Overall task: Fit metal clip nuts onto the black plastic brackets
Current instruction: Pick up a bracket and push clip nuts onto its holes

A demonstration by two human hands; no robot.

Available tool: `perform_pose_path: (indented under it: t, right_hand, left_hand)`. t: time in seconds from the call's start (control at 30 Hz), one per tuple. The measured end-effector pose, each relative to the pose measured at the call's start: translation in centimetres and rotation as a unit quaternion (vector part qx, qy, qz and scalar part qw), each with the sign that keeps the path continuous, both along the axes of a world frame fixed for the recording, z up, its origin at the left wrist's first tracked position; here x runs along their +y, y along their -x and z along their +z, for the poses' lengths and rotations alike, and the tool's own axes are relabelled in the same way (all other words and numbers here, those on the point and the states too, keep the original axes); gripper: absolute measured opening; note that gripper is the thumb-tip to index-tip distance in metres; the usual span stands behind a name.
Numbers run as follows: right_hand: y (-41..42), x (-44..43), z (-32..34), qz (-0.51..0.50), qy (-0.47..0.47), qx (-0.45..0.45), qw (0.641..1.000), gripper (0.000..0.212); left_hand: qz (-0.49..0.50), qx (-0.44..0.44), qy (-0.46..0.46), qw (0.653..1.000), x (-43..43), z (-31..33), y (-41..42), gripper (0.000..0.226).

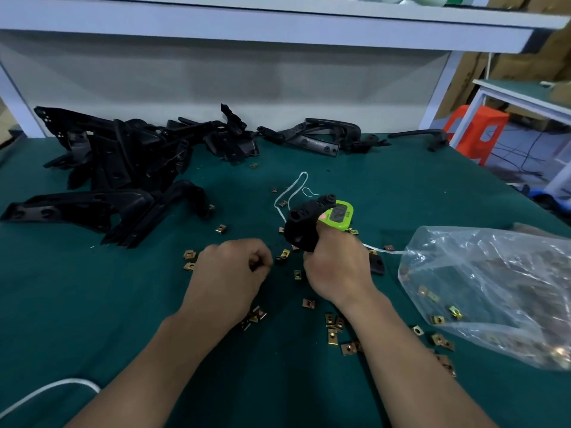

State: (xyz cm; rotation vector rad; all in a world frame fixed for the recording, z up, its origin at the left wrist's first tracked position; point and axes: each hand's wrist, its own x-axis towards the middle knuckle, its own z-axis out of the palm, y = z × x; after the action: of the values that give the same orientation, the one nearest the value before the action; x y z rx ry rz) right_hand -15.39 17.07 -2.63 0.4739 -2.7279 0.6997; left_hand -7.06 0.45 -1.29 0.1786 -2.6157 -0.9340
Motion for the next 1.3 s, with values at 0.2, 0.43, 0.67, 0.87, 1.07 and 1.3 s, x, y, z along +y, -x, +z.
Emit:
perform_pose_path:
  t: [0.2, 0.43, 0.67, 0.87, 1.07, 1.3]
  right_hand:
    - [-0.2, -0.1, 0.2, -0.007, 0.004, -0.018, 1.0, 0.019]
    - [0.0, -0.2, 0.4, -0.01, 0.005, -0.018, 1.0, 0.022]
    - [-0.1, 0.1, 0.7, -0.007, 0.036, -0.004, 0.999, 0.016]
    - [-0.4, -0.1, 1.0, 0.048, 0.022, -0.021, 0.998, 0.018]
    - [-0.9, -0.5, 1.4, 0.067, -0.007, -0.028, 0.997, 0.01]
    - [-1.5, -0.8, 1.8, 0.07, -0.076, -0.001, 0.995, 0.028]
  left_hand:
    - [-0.015, 0.039, 0.105, 0.994, 1.3, 1.0, -1.1, 0.011]
    - [-0.175, -0.113, 0.052, 0.977, 2.9, 0.6, -1.1, 0.014]
    - [-0.006, -0.054, -0.081, 0.995, 1.5, 0.2, -1.0, 0.016]
    - [0.024, -0.013, -0.315, 0.949, -0.7, 0.8, 0.0, 0.021]
    - [0.009, -0.014, -0.435, 0.9, -1.3, 0.9, 0.3, 0.013]
    - [-0.038, -0.041, -0.482, 0.874, -0.6, 1.0, 0.1, 0.024]
